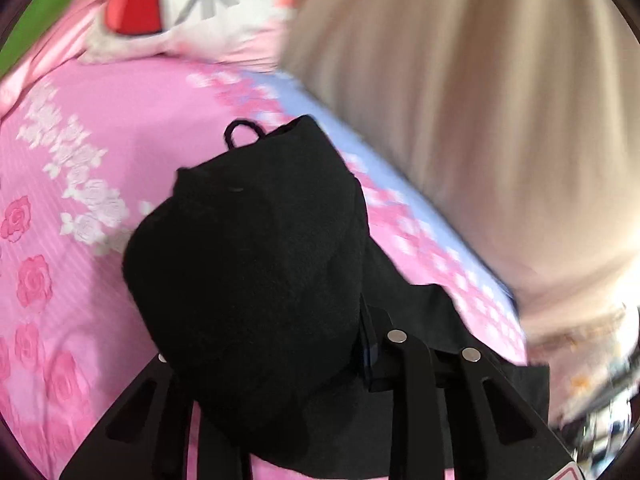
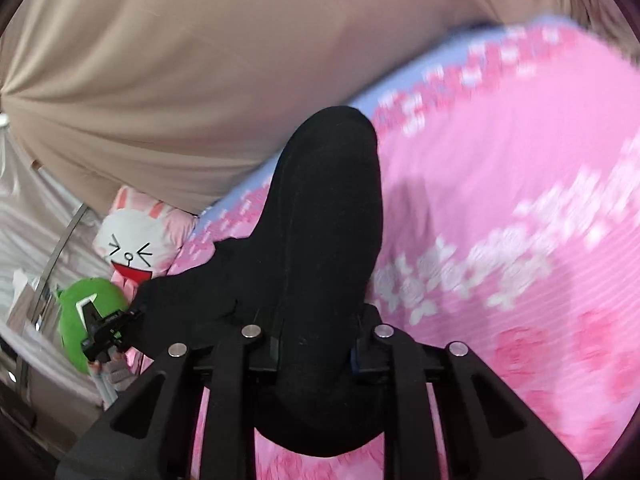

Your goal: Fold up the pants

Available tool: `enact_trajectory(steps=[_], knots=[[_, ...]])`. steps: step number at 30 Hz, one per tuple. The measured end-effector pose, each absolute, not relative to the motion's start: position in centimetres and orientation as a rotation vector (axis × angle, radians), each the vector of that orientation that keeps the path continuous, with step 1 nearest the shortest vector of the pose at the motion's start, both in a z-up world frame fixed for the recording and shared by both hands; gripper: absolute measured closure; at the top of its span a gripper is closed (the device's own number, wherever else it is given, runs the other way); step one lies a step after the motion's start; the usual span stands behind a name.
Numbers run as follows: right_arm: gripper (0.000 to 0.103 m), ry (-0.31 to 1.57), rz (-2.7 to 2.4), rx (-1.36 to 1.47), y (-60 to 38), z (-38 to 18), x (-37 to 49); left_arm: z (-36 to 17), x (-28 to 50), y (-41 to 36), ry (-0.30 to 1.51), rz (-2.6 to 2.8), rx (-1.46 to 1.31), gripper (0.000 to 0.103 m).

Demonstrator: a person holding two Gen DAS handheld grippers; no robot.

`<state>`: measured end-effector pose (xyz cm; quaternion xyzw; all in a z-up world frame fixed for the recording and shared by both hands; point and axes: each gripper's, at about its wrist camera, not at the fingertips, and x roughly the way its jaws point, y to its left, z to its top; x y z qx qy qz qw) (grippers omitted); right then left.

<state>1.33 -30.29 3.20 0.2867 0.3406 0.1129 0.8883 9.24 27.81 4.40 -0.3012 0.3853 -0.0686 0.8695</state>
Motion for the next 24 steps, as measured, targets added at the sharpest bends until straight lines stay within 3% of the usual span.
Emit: enact_trajectory(steps=[4,7,10,11,12,14,20,23,24], knots=[[0.081,0.711,0.108,0.559,-35.3,3.4,-2.8,4.4,6.2,22.6,0.866,-0.234,-0.558,0.077],[0.062,0.798,-0.140,0.460,-38.2,0.1,-5.1,1.4,5.3,19.4,0.922,-0.170,-0.476,0.076],[0.062,0.761,-0.206,0.355,-37.4,0.5,-7.2,-0.7,4.7,20.0,0.918,-0.066,-0.511,0.068],[0.051,0.734,-0.155,0.352,-36.6,1.2,-7.7,-1.1,4.4,20.7,0.918,-0.071,-0.564,0.064],[0.027,0.694,-0.076,0.314,-34.5,2.3,-8.1,-1.3,4.3,21.2,0.915,-0.079,-0.596,0.062],[0.012,0.664,0.003,0.197,-30.8,3.2,-8.2,-1.8,4.0,22.0,0.905,-0.089,-0.637,0.058],[0.016,0.760,0.197,-0.129,-18.7,-0.1,-4.2,-1.9,2.8,22.3,0.870,-0.077,-0.638,0.051],[0.073,0.846,0.179,-0.122,-18.2,-2.3,-1.7,-2.1,2.6,22.4,0.865,-0.093,-0.646,0.053],[0.084,0.841,0.183,-0.087,-18.6,-2.1,-1.3,-2.1,2.4,22.4,0.864,-0.103,-0.643,0.055]])
